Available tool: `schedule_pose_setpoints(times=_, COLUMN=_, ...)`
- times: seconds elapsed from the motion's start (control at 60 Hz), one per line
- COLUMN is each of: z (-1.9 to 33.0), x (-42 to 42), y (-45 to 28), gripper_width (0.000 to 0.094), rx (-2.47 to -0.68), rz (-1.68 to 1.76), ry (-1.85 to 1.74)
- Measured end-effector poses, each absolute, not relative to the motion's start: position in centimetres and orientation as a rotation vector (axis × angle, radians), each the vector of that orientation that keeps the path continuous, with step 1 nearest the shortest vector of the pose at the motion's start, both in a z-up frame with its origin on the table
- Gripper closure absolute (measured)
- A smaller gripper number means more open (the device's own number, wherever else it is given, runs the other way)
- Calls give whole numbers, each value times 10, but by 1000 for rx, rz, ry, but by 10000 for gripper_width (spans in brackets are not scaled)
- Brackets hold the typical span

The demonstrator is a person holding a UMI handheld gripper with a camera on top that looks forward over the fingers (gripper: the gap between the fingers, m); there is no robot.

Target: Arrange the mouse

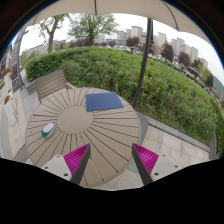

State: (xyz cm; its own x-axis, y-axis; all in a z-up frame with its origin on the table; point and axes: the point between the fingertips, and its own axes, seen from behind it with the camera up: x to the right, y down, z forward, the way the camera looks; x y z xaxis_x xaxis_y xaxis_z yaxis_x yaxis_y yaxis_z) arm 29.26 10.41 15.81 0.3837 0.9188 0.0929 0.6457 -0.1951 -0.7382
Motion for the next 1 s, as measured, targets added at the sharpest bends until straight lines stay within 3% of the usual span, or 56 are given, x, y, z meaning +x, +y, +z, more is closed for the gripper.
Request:
schedule_pose_setpoints(times=0.333, z=152, x=283, y=36, gripper_width=84, rx=-1874, rz=559, ry=-1479)
schedule_pose_setpoints(times=0.75, z=127, x=251, y=-126, gripper_width=83, rx=-1719, rz=716, ry=-1697)
schedule_pose_setpoints(times=1.0, z=88, x=213, y=-174, gripper_width=84, rx=-1688, rz=800, ry=-1705)
